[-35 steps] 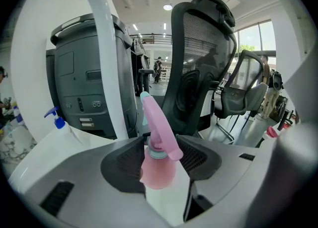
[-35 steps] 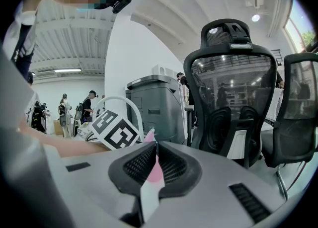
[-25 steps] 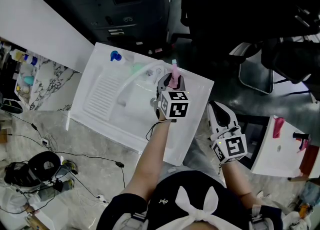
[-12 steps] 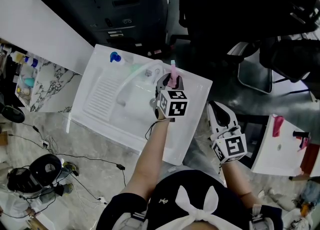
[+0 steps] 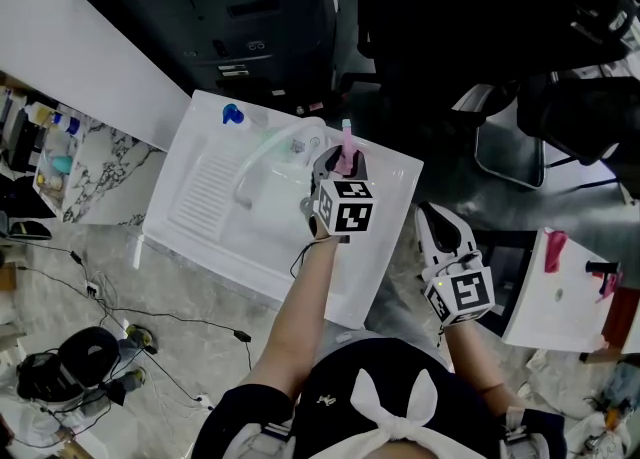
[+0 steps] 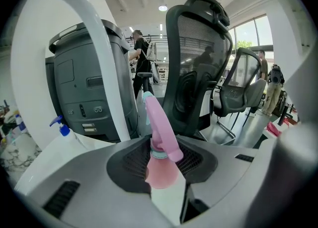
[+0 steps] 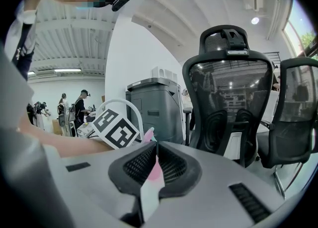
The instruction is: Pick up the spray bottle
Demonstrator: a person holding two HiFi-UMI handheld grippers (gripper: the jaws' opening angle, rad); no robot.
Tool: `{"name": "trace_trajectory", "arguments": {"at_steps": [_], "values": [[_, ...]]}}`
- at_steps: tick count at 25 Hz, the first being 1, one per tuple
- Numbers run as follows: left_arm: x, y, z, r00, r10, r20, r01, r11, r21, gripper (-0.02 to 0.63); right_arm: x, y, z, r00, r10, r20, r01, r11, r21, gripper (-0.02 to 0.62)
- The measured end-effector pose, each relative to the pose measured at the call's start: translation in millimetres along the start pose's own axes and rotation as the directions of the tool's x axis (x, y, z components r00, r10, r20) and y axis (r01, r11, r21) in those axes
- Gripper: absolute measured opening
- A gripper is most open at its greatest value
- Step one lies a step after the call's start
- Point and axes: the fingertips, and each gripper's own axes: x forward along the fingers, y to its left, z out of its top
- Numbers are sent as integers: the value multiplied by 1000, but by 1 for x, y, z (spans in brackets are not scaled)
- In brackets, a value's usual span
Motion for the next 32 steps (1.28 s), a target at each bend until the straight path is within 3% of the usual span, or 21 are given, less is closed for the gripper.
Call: {"name": "trace_trajectory", "arguments": {"at_steps": [32], "values": [[-67, -12, 45, 990, -4, 140, 6, 1000, -14, 150, -32, 14, 10, 999, 13, 49, -13, 1000, -2, 29]]}}
